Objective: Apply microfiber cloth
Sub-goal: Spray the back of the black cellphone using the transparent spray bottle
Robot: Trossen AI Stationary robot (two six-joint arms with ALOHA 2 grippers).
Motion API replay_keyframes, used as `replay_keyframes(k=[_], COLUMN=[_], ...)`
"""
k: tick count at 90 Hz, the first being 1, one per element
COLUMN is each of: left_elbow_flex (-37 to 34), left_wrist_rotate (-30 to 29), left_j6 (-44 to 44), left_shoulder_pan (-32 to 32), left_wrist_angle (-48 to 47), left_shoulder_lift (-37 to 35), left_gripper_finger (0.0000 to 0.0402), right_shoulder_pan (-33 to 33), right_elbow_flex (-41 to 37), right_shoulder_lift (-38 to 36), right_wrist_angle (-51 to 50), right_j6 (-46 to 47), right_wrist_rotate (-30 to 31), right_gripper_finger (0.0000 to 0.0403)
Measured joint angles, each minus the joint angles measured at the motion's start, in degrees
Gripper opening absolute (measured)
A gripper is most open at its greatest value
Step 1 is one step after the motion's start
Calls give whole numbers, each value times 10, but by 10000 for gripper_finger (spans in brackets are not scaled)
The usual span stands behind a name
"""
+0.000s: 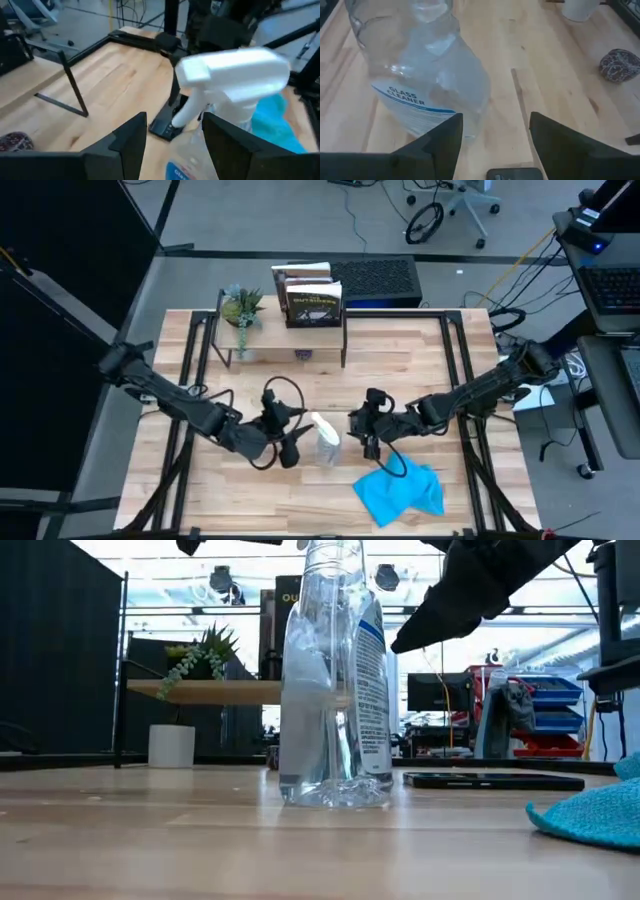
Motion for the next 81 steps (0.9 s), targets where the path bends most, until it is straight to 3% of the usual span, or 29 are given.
replay_keyframes(k=[19, 39, 57, 65, 81], left_elbow_flex=[-1, -1, 0, -1, -1], left_wrist_rotate=[6, 60, 78, 77, 55], left_j6=[46, 78, 80, 81, 80], left_shoulder_pan=[26, 50, 55, 52, 35], left_wrist_angle=[54, 117, 109, 96, 34], left_shoulder_lift=[16, 25, 28, 25, -8], left_gripper_finger=[178, 178, 178, 178, 178], right_shoulder_pan=[-1, 0, 0, 2, 14], right_elbow_flex=[0, -1, -1, -1, 25], right_shoulder_lift=[0, 17, 29, 16, -54], right_wrist_angle=[4, 45, 36, -2, -182], right_j6=[0, -4, -16, -15, 26], right_wrist_rotate=[0, -6, -6, -8, -6], right_gripper_finger=[215, 215, 215, 215, 215])
